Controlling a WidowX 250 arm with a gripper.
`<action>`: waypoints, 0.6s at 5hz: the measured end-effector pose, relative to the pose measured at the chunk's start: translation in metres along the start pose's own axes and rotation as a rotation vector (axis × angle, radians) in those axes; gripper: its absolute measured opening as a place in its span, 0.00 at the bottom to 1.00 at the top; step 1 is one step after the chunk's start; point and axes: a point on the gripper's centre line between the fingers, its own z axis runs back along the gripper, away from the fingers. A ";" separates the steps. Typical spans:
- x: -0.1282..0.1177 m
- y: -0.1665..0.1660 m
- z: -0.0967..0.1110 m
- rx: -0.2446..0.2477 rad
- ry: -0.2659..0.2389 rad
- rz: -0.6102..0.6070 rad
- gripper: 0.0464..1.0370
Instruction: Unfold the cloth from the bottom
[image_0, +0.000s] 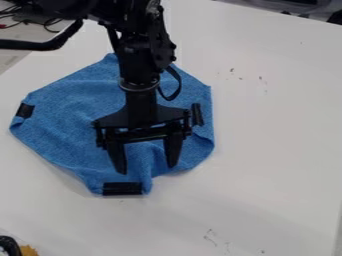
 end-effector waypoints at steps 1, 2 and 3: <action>-0.003 0.003 -0.006 0.013 0.015 0.001 0.96; -0.002 0.024 -0.010 -0.022 -0.024 0.052 0.96; -0.003 0.045 -0.008 -0.019 -0.059 0.099 0.96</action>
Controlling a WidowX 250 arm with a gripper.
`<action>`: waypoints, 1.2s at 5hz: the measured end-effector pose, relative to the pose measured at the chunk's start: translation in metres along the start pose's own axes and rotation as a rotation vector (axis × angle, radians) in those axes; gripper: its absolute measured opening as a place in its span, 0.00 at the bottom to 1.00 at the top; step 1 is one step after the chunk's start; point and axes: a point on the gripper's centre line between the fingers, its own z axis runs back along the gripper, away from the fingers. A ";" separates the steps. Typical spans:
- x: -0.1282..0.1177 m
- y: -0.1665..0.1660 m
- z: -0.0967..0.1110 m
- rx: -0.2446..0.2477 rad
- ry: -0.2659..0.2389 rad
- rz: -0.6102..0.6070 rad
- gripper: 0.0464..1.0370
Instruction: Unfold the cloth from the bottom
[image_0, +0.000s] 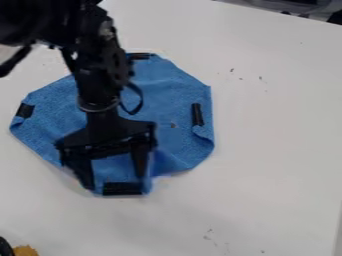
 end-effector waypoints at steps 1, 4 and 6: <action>0.003 0.014 -0.007 0.017 -0.037 0.034 0.96; 0.015 0.007 -0.048 0.080 -0.086 0.064 0.96; -0.029 0.003 -0.051 0.092 -0.032 0.131 0.96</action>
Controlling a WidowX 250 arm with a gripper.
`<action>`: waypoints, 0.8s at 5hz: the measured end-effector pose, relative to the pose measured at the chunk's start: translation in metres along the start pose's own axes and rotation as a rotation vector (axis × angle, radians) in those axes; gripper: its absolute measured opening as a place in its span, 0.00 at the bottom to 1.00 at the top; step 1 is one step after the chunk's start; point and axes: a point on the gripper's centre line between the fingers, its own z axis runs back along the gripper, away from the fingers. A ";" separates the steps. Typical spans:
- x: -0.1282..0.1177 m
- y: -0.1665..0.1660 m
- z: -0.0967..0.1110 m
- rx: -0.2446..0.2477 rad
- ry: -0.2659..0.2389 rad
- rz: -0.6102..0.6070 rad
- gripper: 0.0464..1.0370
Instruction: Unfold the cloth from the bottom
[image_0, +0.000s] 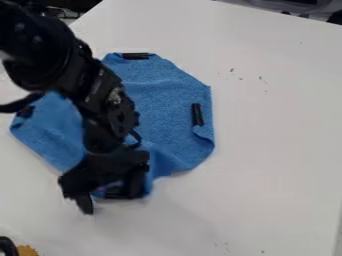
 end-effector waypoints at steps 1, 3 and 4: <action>-0.042 0.003 -0.002 0.001 0.057 0.054 0.96; -0.071 -0.002 0.003 0.037 0.130 0.071 0.96; -0.071 0.002 0.008 0.069 0.110 0.054 0.96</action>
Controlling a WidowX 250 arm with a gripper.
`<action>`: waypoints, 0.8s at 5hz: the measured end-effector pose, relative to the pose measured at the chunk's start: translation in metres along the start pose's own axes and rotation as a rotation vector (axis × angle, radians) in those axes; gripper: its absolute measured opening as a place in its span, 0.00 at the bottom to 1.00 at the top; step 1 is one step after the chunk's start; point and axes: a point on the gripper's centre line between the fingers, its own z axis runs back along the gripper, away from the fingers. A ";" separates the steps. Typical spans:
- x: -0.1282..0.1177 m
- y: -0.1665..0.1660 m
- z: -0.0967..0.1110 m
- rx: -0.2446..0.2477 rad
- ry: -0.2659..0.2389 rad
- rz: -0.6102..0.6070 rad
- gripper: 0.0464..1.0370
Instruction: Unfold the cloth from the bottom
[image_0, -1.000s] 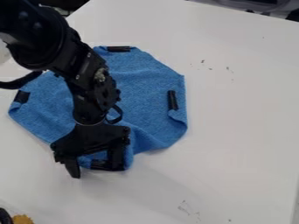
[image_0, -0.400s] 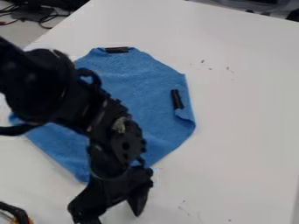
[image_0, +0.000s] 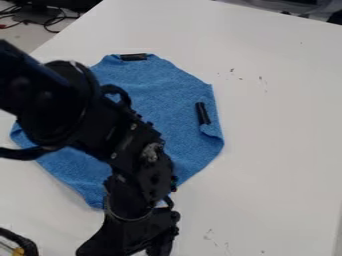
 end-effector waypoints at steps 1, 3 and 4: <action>0.008 -0.001 0.014 -0.003 -0.054 -0.068 0.96; 0.064 -0.022 0.050 -0.052 -0.204 -0.173 0.96; 0.099 -0.026 0.043 -0.035 -0.193 -0.186 0.96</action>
